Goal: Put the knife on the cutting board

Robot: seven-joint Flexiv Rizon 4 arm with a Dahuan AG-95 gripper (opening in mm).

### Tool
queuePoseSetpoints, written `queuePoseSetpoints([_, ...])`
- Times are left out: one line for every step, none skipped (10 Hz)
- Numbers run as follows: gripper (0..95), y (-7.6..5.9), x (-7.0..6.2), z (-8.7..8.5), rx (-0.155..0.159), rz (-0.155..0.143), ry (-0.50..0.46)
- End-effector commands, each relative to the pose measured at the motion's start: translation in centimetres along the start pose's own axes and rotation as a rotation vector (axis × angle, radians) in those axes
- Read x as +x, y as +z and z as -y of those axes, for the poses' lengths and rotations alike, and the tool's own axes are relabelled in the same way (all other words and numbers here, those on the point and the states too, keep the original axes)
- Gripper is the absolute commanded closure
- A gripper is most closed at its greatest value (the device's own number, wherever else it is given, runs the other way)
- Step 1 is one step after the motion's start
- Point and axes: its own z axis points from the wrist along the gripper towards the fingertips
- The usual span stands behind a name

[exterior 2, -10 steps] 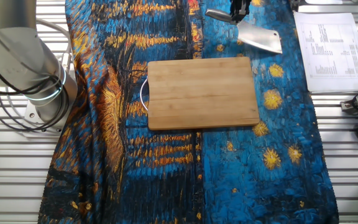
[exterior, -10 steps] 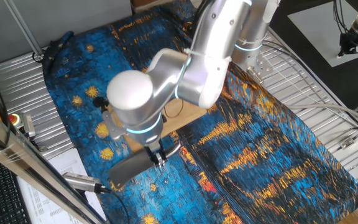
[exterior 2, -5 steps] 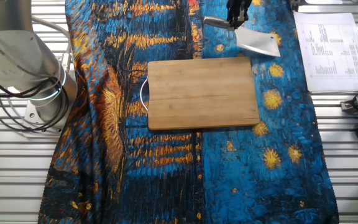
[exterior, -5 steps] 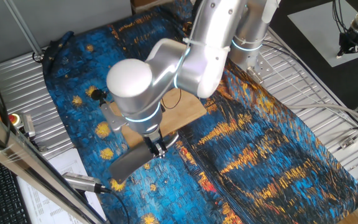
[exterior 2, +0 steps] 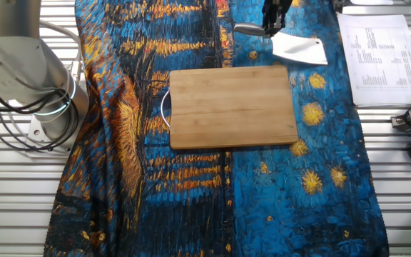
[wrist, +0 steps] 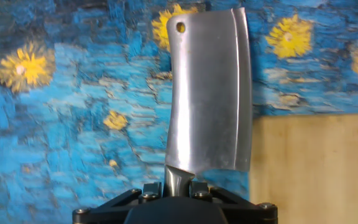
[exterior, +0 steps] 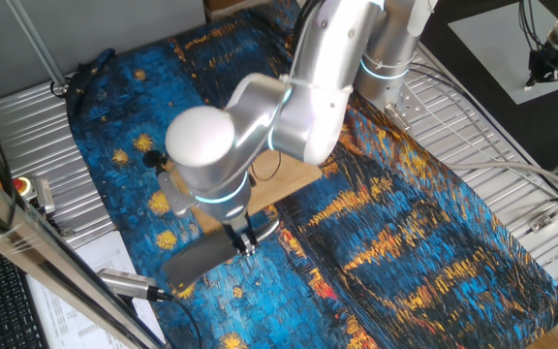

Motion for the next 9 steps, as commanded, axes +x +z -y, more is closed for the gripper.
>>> queuePoseSetpoints([95.0, 1.2, -0.3, -0.5, 0.003, 0.004, 0.018])
queuePoseSetpoints([95.0, 2.0, -0.5, -0.5, 0.003, 0.008, 0.025])
queuePoseSetpoints([95.0, 2.5, -0.5, -0.6, 0.002, 0.008, 0.027])
queuePoseSetpoints([95.0, 3.0, -0.5, -0.7, 0.004, 0.010, 0.028])
queuePoseSetpoints([95.0, 3.5, -0.5, -0.7, 0.003, 0.011, 0.033])
queuePoseSetpoints([95.0, 3.8, -0.6, -0.8, 0.002, 0.009, 0.038])
queuePoseSetpoints([95.0, 4.1, -0.6, -1.0, 0.000, 0.006, 0.041])
queuePoseSetpoints([95.0, 4.2, -0.7, -1.0, 0.000, 0.004, 0.041])
queuePoseSetpoints([76.0, 4.3, -0.6, -1.0, -0.001, 0.001, 0.040])
